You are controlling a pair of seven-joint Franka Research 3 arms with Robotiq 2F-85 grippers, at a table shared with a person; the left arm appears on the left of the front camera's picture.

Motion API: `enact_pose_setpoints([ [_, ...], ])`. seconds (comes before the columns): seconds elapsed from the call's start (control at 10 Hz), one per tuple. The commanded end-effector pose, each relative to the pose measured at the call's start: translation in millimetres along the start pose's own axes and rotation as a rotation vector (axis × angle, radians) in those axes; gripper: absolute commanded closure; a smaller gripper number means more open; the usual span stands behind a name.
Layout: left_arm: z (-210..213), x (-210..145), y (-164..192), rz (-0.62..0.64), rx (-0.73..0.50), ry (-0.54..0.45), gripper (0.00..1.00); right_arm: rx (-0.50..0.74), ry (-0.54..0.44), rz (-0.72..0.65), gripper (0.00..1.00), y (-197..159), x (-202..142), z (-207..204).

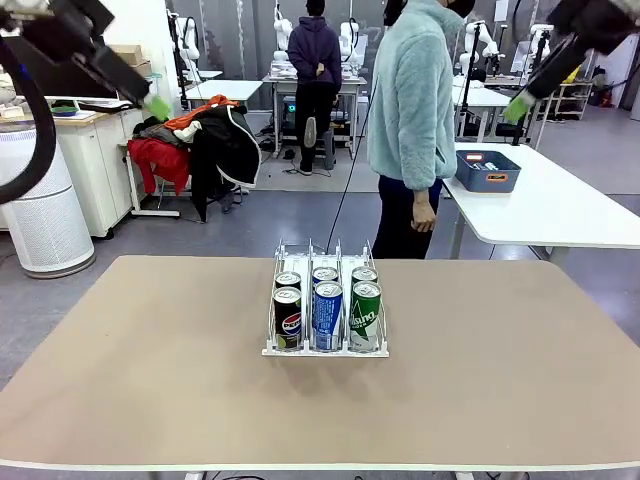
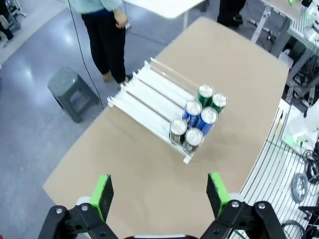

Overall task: Fill the beverage cans into the dispenser.
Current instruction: Pick up the Ionic drink handed by the human.

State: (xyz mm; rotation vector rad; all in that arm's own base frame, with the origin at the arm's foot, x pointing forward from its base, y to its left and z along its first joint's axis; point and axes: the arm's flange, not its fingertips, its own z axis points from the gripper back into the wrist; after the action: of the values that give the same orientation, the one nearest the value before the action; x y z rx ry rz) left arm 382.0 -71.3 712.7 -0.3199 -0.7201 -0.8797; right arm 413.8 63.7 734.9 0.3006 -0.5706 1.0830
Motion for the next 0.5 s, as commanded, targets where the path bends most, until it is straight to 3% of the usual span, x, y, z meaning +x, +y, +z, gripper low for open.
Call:
enact_pose_setpoints([
  [0.0, 8.0, 12.1, 9.1, -0.007, 0.03, -0.032, 0.0, -0.01, -0.109, 0.05, 0.0, -22.8, 16.2, 37.7],
  [0.2, 47.2, 30.6, 14.8, -0.028, 0.093, -0.097, 0.0, -0.08, -0.154, 0.045, 0.0, -25.8, 30.1, 75.9],
  [0.4, 65.0, 41.3, 9.2, -0.054, 0.15, -0.095, 0.0, -0.14, -0.166, 0.014, 0.0, -30.5, 44.8, 104.9],
])
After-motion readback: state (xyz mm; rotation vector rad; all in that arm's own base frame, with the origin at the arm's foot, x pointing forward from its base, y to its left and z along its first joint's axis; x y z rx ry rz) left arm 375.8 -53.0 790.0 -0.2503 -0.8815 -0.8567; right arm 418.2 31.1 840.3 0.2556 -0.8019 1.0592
